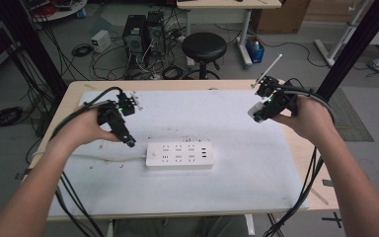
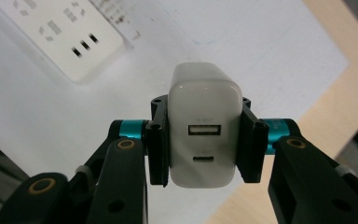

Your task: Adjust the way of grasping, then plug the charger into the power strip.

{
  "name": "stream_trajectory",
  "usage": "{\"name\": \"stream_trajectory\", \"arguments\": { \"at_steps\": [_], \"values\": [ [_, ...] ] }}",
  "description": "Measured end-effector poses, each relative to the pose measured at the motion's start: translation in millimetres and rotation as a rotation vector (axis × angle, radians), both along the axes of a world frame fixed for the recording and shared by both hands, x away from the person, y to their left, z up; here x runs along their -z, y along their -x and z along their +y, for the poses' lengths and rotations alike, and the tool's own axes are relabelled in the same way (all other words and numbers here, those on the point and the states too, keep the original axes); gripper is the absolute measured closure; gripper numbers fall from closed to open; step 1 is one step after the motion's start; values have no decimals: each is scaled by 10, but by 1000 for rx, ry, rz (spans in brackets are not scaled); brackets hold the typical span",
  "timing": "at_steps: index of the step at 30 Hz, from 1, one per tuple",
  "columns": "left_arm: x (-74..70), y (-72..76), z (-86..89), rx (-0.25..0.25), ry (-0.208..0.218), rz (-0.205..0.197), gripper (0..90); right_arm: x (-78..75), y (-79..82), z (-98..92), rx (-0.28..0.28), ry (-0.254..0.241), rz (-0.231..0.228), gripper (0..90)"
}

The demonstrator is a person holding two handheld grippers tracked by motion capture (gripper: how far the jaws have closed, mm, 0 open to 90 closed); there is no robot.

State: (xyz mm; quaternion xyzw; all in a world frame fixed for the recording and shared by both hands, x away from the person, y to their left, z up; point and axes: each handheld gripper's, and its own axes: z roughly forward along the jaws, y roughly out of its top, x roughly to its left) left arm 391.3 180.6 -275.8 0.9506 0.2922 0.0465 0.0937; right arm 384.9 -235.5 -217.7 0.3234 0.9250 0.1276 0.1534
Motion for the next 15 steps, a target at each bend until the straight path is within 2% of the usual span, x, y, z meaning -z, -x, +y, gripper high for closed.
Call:
{"name": "stream_trajectory", "arguments": {
  "at_steps": [4, 6, 7, 8, 9, 11, 15],
  "values": [
    [-81, -7, 259, -59, 5, -12, 167, -20, 3, -37, -58, 53, -33, 617],
    [-105, 21, 332, -75, 19, -19, 167, -16, 20, -7, -94, 43, -29, 617],
    [-106, 37, 353, -82, 28, -19, 167, -10, 26, 22, -116, 37, -11, 617],
    [-106, 52, 368, -87, 31, -18, 167, 25, 21, 107, -160, 67, -3, 617],
    [-110, 61, 383, -81, 20, -19, 167, 25, 21, 107, -160, 67, -3, 617],
    [-106, 88, 400, -88, 27, -24, 167, 69, 7, 207, -184, 86, 7, 617],
    [-68, 148, 421, -75, 34, -19, 167, 168, -33, 437, -253, 112, 22, 617]
  ]
}}
